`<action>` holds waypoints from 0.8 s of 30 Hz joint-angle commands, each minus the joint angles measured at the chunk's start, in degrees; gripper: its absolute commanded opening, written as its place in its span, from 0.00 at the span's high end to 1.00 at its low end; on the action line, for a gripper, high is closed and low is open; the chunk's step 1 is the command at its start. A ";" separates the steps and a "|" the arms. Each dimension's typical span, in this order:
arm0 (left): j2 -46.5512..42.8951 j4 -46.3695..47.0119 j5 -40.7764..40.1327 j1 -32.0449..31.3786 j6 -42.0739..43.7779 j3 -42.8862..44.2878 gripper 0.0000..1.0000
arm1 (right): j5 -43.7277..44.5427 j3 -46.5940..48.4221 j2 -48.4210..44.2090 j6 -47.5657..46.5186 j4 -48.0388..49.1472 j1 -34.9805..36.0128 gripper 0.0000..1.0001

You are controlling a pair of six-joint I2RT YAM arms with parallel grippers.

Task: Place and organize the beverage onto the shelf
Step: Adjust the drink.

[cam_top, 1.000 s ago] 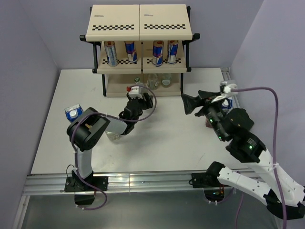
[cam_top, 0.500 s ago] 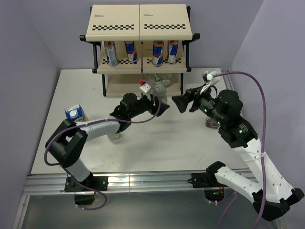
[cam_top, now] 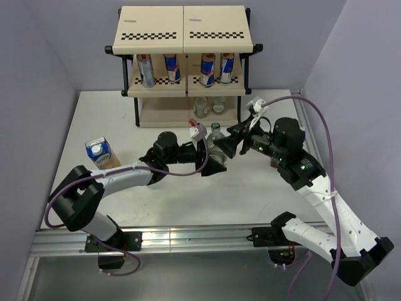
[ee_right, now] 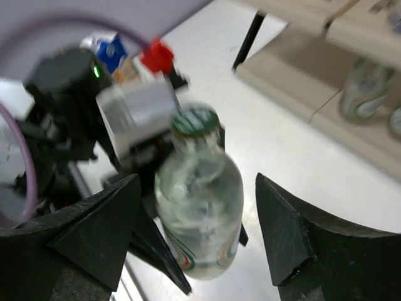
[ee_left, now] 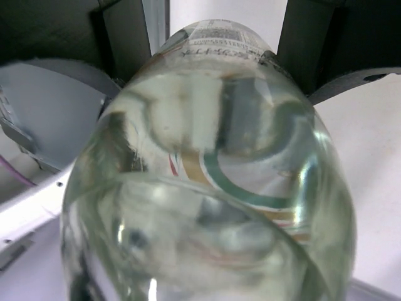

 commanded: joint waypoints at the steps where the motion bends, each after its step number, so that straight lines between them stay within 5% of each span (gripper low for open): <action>1: -6.62 14.16 4.72 -0.23 -2.49 0.94 1.00 | -7.13 -5.35 -3.95 -0.06 5.95 0.17 0.18; 21: -11.54 1.42 11.32 -3.66 0.85 5.78 1.00 | -22.00 -15.03 -5.80 3.37 19.33 1.92 0.17; 24: -12.77 -0.34 9.75 -3.75 2.16 6.13 1.00 | -22.27 -14.77 -5.36 3.55 20.30 2.19 0.37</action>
